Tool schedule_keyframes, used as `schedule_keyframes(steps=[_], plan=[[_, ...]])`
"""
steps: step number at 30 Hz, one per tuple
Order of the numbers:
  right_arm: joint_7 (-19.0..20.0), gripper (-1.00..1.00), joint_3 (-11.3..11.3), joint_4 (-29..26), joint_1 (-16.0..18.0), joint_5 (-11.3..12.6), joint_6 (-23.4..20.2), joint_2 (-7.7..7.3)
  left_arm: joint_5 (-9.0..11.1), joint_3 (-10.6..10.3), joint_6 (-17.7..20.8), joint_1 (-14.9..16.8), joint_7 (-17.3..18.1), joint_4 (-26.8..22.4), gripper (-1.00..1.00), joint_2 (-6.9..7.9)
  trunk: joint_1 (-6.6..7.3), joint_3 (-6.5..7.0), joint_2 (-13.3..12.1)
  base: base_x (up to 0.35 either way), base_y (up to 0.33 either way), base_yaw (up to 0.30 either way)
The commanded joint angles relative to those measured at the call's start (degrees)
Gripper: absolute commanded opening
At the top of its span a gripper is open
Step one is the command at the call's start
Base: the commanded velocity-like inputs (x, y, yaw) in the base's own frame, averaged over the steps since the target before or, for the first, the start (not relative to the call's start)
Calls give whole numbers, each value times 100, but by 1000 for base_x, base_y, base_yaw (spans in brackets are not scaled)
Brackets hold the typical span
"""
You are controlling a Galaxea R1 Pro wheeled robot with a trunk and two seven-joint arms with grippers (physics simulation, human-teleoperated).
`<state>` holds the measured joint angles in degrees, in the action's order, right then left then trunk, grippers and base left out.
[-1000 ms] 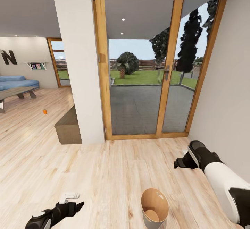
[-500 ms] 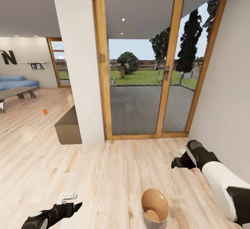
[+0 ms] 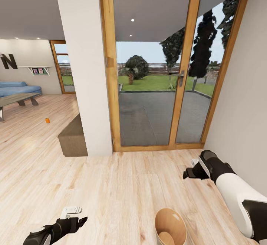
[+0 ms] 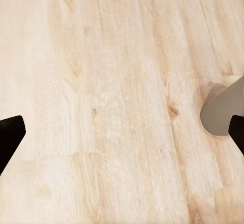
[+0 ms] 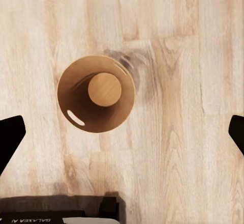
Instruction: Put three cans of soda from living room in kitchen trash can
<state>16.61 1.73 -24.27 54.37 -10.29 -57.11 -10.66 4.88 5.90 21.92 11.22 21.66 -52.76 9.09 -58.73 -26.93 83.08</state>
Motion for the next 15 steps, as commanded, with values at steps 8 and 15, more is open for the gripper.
schedule_keyframes(steps=[8,15], plan=[[52,100,2,-4,-12,-6,147,-60,1,1,-11,2,-11,1,100,-22,-22,-18,40,14,5,0],[65,100,11,-17,-13,-23,160,-76,-2,6,-12,3,-12,2,100,-25,-176,-144,321,2,1,0]])
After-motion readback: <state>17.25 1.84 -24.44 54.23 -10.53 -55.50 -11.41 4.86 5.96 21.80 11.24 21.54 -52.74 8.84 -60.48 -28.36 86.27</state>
